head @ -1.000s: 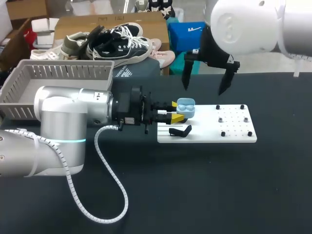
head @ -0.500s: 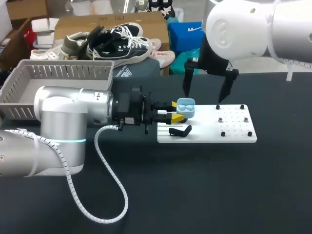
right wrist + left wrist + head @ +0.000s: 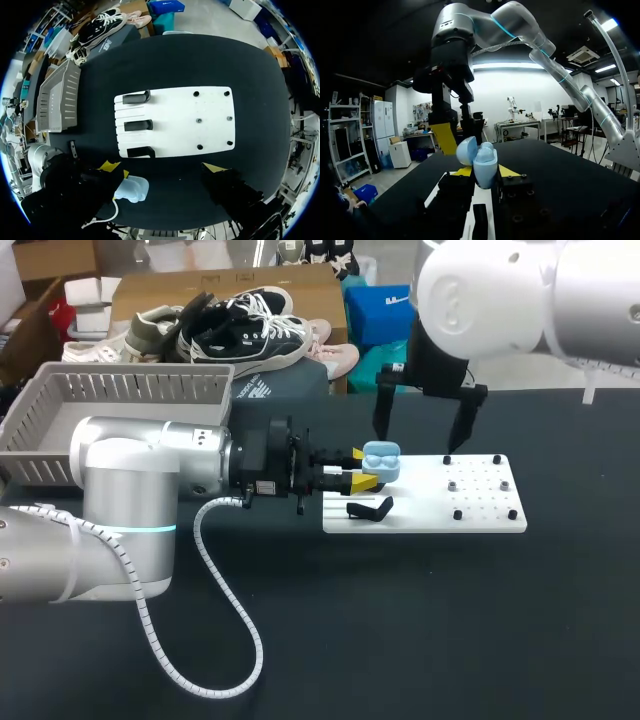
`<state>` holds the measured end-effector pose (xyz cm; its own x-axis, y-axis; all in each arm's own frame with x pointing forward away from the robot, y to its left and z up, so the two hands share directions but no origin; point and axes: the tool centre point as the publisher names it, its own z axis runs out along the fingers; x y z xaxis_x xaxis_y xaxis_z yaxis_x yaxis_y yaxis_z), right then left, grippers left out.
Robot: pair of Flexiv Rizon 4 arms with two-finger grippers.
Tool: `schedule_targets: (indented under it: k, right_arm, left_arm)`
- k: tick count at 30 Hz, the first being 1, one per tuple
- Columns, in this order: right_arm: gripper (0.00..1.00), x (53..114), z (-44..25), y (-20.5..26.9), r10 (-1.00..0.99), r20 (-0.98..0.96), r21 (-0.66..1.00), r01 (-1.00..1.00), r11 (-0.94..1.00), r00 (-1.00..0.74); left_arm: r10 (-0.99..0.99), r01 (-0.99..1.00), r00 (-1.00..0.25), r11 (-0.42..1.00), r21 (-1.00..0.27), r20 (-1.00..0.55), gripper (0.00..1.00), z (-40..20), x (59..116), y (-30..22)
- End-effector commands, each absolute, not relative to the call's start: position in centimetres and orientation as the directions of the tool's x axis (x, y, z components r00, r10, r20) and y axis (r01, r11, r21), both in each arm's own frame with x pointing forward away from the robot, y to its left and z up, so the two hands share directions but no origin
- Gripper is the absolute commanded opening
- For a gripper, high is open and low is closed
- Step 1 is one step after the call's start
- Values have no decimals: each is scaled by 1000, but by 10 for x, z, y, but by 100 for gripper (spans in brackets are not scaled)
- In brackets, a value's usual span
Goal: Pick up each earbud case from the left stands, insert the matching earbuds, close the lid, and place the case in the box.
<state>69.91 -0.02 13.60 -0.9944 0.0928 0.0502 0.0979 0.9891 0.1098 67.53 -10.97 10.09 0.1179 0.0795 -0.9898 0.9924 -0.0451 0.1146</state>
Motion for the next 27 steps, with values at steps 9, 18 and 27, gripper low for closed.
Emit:
schedule_targets:
  k: [9, 18, 27]
  right_arm:
    - [100, 687, 139, 1, 78, 60, 107, 84, 991, -995]
    - [100, 689, 146, -6, 116, -3, 124, 115, 986, -993]
    - [100, 678, 160, -36, 93, -200, 234, 44, 971, -975]
  left_arm:
    - [79, 992, 119, -42, 116, -990, 0, 100, 676, -111]
    - [79, 992, 119, -42, 116, -990, 0, 100, 676, -111]
    - [57, 997, 71, 20, 72, -996, 0, 116, 679, -87]
